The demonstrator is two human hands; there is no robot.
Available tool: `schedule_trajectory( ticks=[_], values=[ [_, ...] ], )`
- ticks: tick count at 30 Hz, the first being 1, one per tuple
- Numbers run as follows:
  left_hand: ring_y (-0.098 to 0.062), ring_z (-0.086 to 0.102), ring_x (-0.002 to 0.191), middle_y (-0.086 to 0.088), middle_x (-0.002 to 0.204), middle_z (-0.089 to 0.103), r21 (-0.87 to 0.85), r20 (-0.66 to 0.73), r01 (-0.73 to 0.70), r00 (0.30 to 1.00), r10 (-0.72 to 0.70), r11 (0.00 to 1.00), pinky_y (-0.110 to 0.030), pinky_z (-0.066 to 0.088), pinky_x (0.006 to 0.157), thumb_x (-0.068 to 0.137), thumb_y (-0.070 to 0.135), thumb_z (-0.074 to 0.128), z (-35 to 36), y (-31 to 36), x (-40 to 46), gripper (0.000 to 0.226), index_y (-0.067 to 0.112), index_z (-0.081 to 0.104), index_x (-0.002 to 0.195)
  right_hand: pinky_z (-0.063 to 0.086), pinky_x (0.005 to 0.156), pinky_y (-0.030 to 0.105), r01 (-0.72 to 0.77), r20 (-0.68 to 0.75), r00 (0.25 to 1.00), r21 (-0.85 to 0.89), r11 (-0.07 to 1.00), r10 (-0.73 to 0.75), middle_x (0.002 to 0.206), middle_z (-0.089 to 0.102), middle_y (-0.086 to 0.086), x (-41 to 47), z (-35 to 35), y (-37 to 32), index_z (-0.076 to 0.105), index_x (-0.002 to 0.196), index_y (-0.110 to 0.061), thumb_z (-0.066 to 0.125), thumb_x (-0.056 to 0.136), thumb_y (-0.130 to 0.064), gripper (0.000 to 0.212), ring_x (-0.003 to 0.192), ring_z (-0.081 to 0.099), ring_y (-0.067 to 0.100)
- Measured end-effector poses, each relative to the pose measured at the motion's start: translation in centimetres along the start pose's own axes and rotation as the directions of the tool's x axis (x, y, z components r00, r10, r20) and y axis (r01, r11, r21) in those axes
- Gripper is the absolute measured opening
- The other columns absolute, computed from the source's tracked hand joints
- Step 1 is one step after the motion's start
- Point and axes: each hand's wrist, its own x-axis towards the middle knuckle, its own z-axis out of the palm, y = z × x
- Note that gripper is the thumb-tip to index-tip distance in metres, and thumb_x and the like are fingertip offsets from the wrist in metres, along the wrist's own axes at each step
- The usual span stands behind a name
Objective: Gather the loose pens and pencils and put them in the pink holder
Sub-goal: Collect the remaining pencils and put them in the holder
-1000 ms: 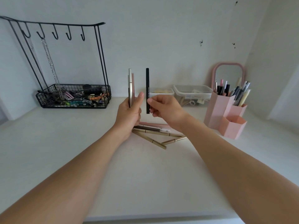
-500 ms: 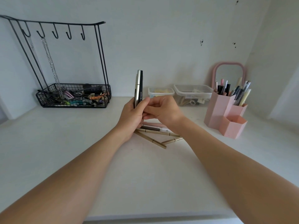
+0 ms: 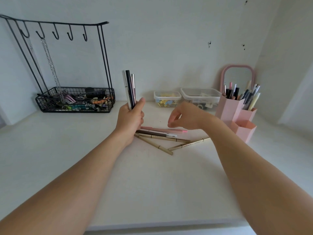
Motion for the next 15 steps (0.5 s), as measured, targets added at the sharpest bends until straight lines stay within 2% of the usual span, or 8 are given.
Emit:
schedule_trajectory(
  ticks=[3, 5, 6, 8, 10, 12, 14, 15],
  values=[
    [-0.009, 0.027, 0.042, 0.009, 0.051, 0.033, -0.005, 0.007, 0.008, 1.0, -0.008, 1.0, -0.021, 0.02, 0.039, 0.101, 0.042, 0.059, 0.1, 0.1, -0.1, 0.039, 0.023, 0.036, 0.076, 0.042, 0.07, 0.01, -0.011, 0.078, 0.997, -0.064, 0.998, 0.016, 0.083, 0.071, -0.015, -0.6, -0.7, 0.2, 0.079, 0.092, -0.017, 0.073, 0.085, -0.016, 0.009, 0.079, 0.063, -0.003],
    [-0.012, 0.037, 0.041, 0.005, 0.053, 0.036, 0.016, 0.0, 0.014, 1.0, -0.014, 1.0, -0.021, 0.024, 0.039, 0.101, 0.047, 0.056, 0.2, 0.1, -0.2, 0.041, 0.02, 0.038, 0.076, 0.038, 0.065, 0.007, -0.02, 0.086, 0.996, -0.102, 0.995, 0.029, 0.077, 0.066, -0.018, -0.7, -0.6, 0.4, 0.079, 0.093, -0.016, 0.071, 0.087, -0.013, 0.011, 0.073, 0.059, -0.008],
    [-0.014, 0.042, 0.041, 0.004, 0.053, 0.039, 0.027, -0.001, 0.016, 1.0, -0.016, 0.999, -0.021, 0.027, 0.04, 0.101, 0.049, 0.054, 0.3, 0.1, -0.3, 0.041, 0.019, 0.041, 0.077, 0.04, 0.066, 0.009, -0.024, 0.092, 0.995, -0.118, 0.993, 0.035, 0.078, 0.067, -0.017, -0.6, -0.4, 0.5, 0.079, 0.094, -0.015, 0.07, 0.087, -0.012, 0.011, 0.073, 0.059, -0.007],
    [-0.015, 0.045, 0.041, 0.002, 0.053, 0.042, 0.043, 0.009, 0.02, 1.0, -0.02, 0.999, -0.021, 0.027, 0.039, 0.101, 0.051, 0.053, 0.4, 0.2, -0.4, 0.042, 0.017, 0.043, 0.078, 0.051, 0.077, 0.02, -0.043, 0.114, 0.992, -0.136, 0.99, 0.059, 0.089, 0.073, -0.009, -0.3, -0.3, 0.8, 0.079, 0.098, -0.013, 0.069, 0.088, -0.015, 0.014, 0.081, 0.065, 0.003],
    [-0.013, 0.037, 0.04, 0.002, 0.053, 0.04, 0.051, 0.021, 0.025, 0.999, -0.026, 0.998, -0.021, 0.022, 0.04, 0.101, 0.053, 0.053, 0.4, 0.1, -0.3, 0.043, 0.018, 0.041, 0.078, 0.055, 0.089, 0.035, -0.08, 0.158, 0.981, -0.18, 0.98, 0.109, 0.099, 0.075, -0.001, 0.0, -0.3, 1.1, 0.077, 0.1, -0.012, 0.069, 0.088, -0.023, 0.018, 0.092, 0.069, 0.016],
    [-0.01, 0.028, 0.04, 0.003, 0.053, 0.036, 0.046, 0.037, 0.039, 0.998, -0.041, 0.998, -0.021, 0.018, 0.04, 0.099, 0.053, 0.055, 0.3, 0.0, -0.2, 0.043, 0.02, 0.038, 0.078, 0.054, 0.093, 0.044, -0.096, 0.199, 0.969, -0.235, 0.967, 0.145, 0.101, 0.074, 0.008, 0.1, -0.3, 1.1, 0.074, 0.101, -0.007, 0.069, 0.088, -0.033, 0.029, 0.096, 0.068, 0.025],
    [-0.01, 0.024, 0.04, 0.004, 0.053, 0.033, 0.044, 0.06, 0.048, 0.997, -0.05, 0.998, -0.021, 0.017, 0.039, 0.098, 0.052, 0.058, 0.2, -0.1, -0.1, 0.045, 0.021, 0.036, 0.074, 0.052, 0.09, 0.044, -0.085, 0.21, 0.968, -0.228, 0.97, 0.135, 0.097, 0.073, 0.012, -0.1, -0.3, 1.0, 0.071, 0.102, -0.001, 0.068, 0.09, -0.034, 0.034, 0.092, 0.068, 0.029],
    [-0.009, 0.024, 0.04, 0.005, 0.053, 0.032, 0.042, 0.071, 0.05, 0.996, -0.053, 0.998, -0.022, 0.017, 0.039, 0.097, 0.052, 0.059, 0.3, -0.1, -0.1, 0.046, 0.022, 0.035, 0.073, 0.053, 0.085, 0.04, -0.081, 0.197, 0.973, -0.19, 0.978, 0.119, 0.088, 0.072, 0.009, -0.3, -0.5, 1.0, 0.071, 0.1, 0.0, 0.067, 0.091, -0.031, 0.033, 0.084, 0.067, 0.026]
  ],
)
